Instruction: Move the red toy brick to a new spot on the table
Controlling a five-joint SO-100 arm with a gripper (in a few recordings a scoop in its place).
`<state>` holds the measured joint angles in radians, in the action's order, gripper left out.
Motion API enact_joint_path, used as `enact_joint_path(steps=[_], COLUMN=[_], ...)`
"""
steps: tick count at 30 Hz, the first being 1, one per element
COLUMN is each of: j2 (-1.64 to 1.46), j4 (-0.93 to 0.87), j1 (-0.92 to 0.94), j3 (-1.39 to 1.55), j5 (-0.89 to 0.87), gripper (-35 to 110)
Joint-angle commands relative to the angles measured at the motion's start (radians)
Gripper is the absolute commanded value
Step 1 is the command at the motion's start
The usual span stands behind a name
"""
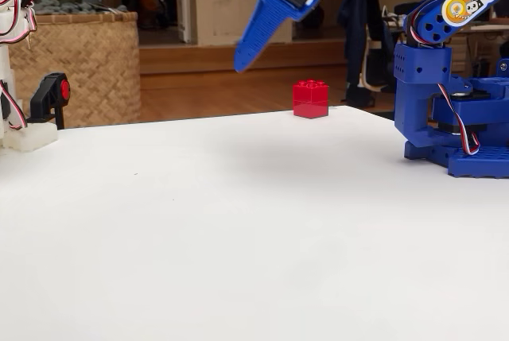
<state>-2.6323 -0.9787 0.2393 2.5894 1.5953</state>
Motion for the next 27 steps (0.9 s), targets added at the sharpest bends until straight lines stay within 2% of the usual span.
enact_joint_path(steps=[1,5,11,16,21,27], j2=[-0.176,-0.367,-0.627,-0.707,-0.709,-0.709], j4=[-0.044,-0.043,-0.178,-0.233,-0.235,-0.235], j1=[-0.167,-0.287,-0.293,-0.325,-0.325,-0.325], j3=[0.138,0.374,0.632,0.632,0.632,0.632], j5=[-0.002,-0.011,0.06,-0.183,-0.225,-0.268], gripper=[1,0,0,0,6,6])
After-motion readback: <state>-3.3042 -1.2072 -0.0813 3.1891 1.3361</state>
